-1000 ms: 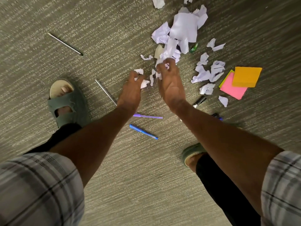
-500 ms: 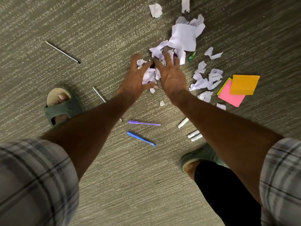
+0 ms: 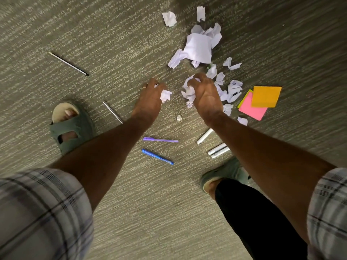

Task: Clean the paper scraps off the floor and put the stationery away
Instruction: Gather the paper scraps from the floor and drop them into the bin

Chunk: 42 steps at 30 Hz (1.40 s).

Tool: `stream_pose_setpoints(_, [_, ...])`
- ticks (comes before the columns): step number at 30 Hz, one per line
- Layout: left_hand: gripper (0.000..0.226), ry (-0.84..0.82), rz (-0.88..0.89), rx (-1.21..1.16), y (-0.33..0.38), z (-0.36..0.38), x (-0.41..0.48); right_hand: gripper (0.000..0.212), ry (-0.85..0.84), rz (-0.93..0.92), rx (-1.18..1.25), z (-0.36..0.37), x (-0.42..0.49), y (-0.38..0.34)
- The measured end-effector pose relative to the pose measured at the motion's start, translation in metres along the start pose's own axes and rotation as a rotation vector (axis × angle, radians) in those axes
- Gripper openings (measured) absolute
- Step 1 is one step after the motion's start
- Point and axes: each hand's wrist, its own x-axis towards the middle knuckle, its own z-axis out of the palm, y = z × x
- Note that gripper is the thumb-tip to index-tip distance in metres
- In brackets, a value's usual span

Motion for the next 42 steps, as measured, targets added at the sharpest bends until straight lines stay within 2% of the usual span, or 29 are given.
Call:
stream_pose_setpoints(5, [0.05, 0.063, 0.037, -0.074, 0.021, -0.038, -0.025, 0.046, 0.068, 0.05, 0.01, -0.047, -0.02, -0.021])
stream_pose_setpoints(11, [0.046, 0.131, 0.101, -0.131, 0.062, -0.104, -0.052, 0.051, 0.098, 0.104, 0.042, -0.119, -0.043, -0.056])
stream_pose_setpoints(20, [0.044, 0.156, 0.139, -0.189, 0.111, -0.189, -0.067, 0.032, 0.13, 0.102, 0.075, -0.203, -0.043, -0.093])
stream_pose_setpoints(25, [0.046, 0.137, 0.162, -0.191, 0.122, -0.225, -0.075, 0.036, 0.053, 0.201, -0.032, -0.225, -0.052, -0.099])
stream_pose_setpoints(31, [0.044, 0.219, 0.137, -0.292, 0.138, -0.269, -0.076, 0.025, -0.006, 0.352, 0.226, -0.274, -0.039, -0.124])
stream_pose_setpoints(35, [0.044, 0.288, 0.092, -0.355, 0.145, -0.306, -0.062, 0.04, 0.089, 0.454, 0.444, -0.308, -0.014, -0.157])
stream_pose_setpoints(39, [0.049, 0.343, 0.031, -0.45, 0.153, -0.35, -0.042, 0.031, 0.152, 0.374, 0.709, -0.343, 0.013, -0.196])
stream_pose_setpoints(42, [0.05, 0.385, -0.005, -0.484, 0.153, -0.381, -0.027, 0.028, 0.175, 0.295, 0.74, -0.362, 0.034, -0.221])
